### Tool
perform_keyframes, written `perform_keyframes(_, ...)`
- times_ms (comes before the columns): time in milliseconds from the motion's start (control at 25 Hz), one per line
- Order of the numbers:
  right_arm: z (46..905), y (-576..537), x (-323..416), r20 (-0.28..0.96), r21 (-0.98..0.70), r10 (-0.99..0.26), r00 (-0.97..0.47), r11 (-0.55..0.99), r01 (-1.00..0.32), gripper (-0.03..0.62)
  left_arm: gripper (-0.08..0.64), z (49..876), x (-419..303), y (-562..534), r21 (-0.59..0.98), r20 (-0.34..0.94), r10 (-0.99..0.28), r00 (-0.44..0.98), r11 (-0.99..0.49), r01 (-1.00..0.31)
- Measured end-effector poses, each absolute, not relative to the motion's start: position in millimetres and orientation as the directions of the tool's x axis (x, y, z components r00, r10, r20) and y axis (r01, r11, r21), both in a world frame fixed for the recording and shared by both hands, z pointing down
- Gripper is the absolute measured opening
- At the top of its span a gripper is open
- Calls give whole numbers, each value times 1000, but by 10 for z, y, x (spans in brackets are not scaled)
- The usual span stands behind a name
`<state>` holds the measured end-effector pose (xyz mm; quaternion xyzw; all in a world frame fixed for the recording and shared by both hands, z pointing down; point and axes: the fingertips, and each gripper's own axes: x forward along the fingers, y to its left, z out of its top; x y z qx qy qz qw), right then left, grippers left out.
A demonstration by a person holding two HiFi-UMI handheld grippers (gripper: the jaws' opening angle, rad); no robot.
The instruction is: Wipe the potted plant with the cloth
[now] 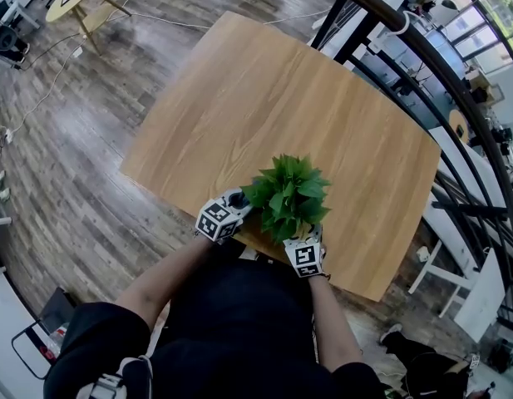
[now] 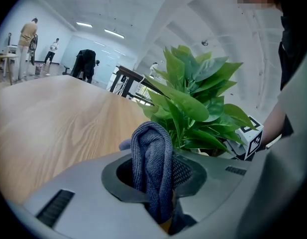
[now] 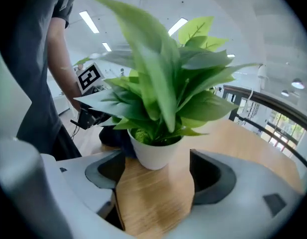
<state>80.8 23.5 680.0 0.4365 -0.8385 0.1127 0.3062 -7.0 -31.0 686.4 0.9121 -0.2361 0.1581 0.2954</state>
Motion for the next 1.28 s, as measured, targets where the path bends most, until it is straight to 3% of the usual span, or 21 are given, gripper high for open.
perform_keyframes(240, 6759, 44, 738, 622, 157, -624, -474, 692, -705, 393, 91, 6876, -8, -270, 444, 435, -331, 837, -730, -519)
perform_keyframes(920, 6649, 26, 743, 567, 82, -697, -438, 578, -812, 393, 91, 6793, 132, 156, 507, 401, -250, 881, -741, -441)
perform_keyframes(1280, 6211, 426, 966, 485, -32, -777, -401, 442, -896, 393, 91, 6351, -263, 196, 411, 345, -326, 880, -791, -454)
